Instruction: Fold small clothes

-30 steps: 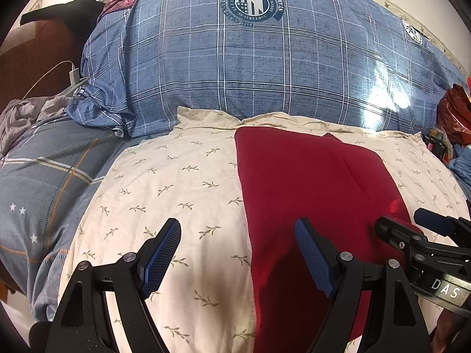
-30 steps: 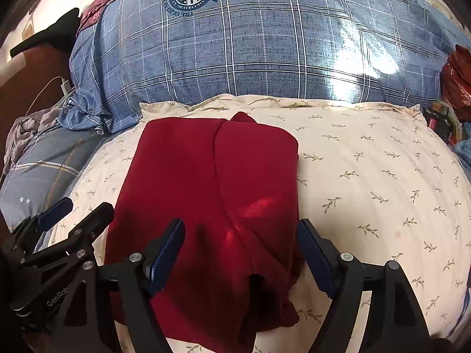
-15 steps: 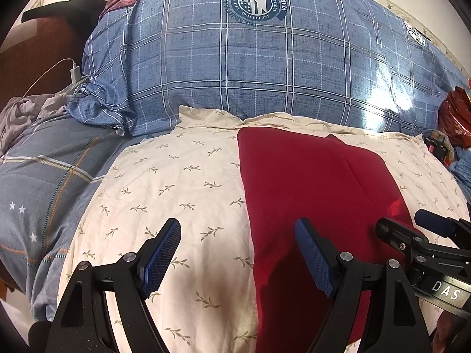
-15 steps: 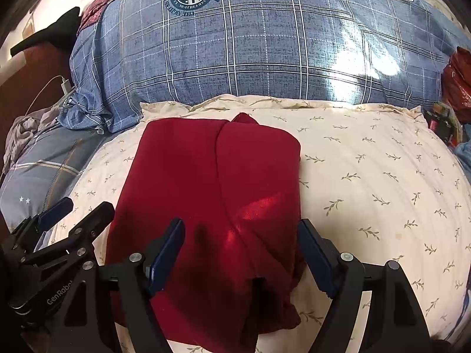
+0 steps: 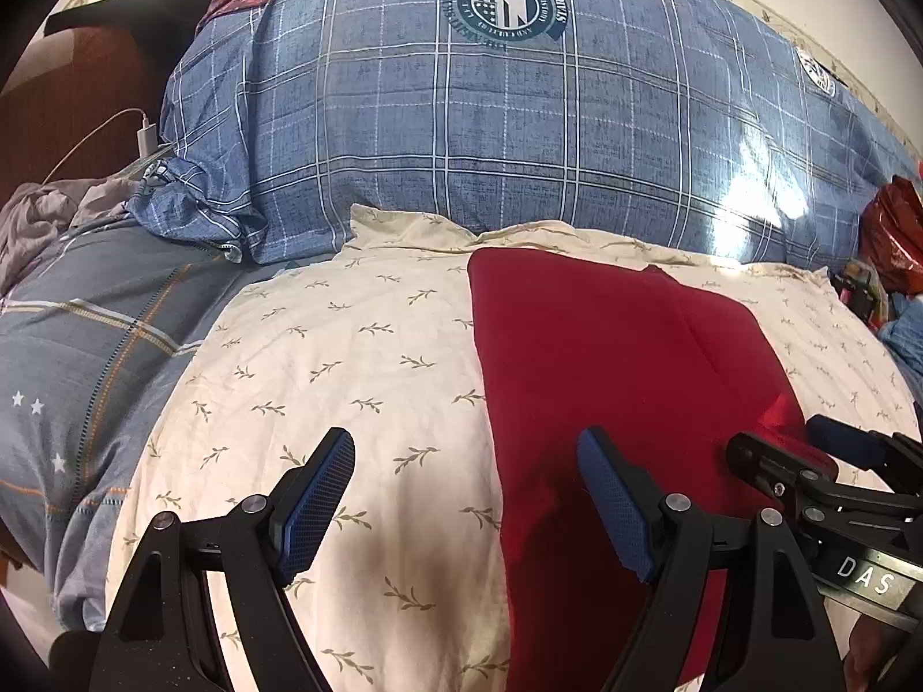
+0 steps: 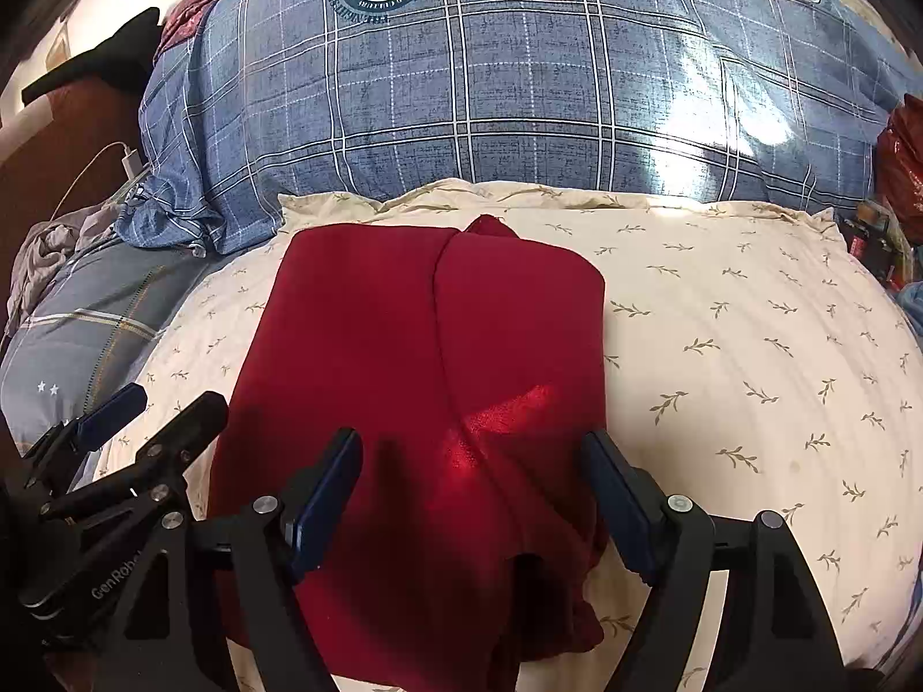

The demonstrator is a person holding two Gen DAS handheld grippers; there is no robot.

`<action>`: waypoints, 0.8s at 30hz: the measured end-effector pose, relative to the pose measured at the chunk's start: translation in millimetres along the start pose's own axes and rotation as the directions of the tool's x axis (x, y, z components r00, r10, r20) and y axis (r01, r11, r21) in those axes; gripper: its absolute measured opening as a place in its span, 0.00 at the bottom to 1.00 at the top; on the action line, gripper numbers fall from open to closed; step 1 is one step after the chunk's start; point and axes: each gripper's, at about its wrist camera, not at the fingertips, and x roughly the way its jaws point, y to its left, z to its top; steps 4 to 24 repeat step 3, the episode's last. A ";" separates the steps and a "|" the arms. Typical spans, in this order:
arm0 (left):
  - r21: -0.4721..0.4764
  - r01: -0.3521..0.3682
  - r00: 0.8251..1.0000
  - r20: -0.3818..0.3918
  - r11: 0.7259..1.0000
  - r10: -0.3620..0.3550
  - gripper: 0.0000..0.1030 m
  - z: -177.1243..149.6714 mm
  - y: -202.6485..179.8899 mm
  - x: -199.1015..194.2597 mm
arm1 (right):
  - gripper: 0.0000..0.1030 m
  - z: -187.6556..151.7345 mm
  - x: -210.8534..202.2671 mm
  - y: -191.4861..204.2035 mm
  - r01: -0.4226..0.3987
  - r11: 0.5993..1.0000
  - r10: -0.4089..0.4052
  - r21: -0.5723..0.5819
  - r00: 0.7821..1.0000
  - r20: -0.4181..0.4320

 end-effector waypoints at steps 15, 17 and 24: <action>-0.015 0.009 1.000 -0.010 1.000 -0.009 0.77 6.0 11.7 4.7 | 0.77 3.8 -5.8 -7.2 -0.008 1.000 0.008 0.007 1.000 0.024; -0.015 0.009 1.000 -0.010 1.000 -0.009 0.77 6.0 11.7 4.7 | 0.77 3.8 -5.8 -7.2 -0.008 1.000 0.008 0.007 1.000 0.024; -0.015 0.009 1.000 -0.010 1.000 -0.009 0.77 6.0 11.7 4.7 | 0.77 3.8 -5.8 -7.2 -0.008 1.000 0.008 0.007 1.000 0.024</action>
